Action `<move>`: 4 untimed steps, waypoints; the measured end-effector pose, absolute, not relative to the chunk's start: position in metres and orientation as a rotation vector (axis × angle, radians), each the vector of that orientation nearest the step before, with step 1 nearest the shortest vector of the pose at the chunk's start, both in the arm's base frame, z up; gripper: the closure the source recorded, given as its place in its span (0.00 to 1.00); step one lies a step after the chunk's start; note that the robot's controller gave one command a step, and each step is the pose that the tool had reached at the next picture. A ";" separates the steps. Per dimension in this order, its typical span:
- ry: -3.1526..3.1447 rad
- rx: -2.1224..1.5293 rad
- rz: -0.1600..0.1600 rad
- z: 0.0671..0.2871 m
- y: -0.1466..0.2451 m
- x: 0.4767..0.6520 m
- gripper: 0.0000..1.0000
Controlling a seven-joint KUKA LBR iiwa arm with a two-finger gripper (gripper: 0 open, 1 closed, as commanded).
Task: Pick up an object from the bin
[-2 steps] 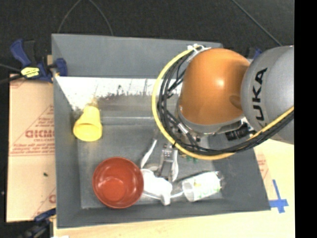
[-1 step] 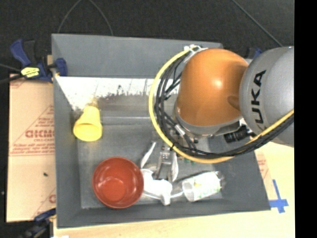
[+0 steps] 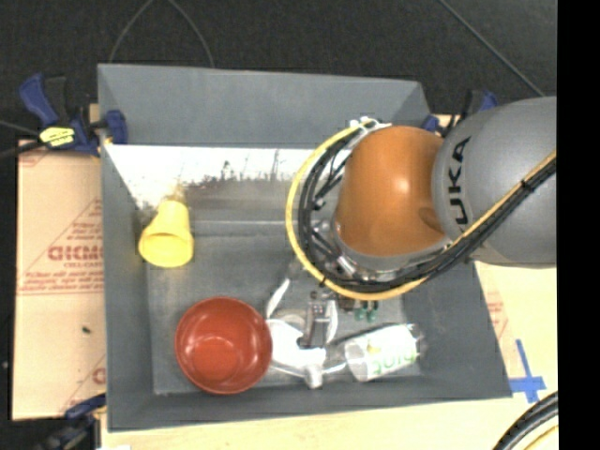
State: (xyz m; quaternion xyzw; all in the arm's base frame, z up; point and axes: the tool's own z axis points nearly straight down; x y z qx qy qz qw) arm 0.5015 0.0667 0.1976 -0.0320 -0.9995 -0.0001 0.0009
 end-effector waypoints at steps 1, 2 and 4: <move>-3.139 -0.164 -0.003 0.228 0.078 0.494 0.00; -3.141 -0.085 0.000 0.276 0.073 0.482 0.00; -3.141 -0.308 -0.011 0.249 0.104 0.501 0.00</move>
Offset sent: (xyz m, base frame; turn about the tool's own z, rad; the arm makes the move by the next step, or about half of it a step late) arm -0.0201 0.0074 0.0760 -0.0091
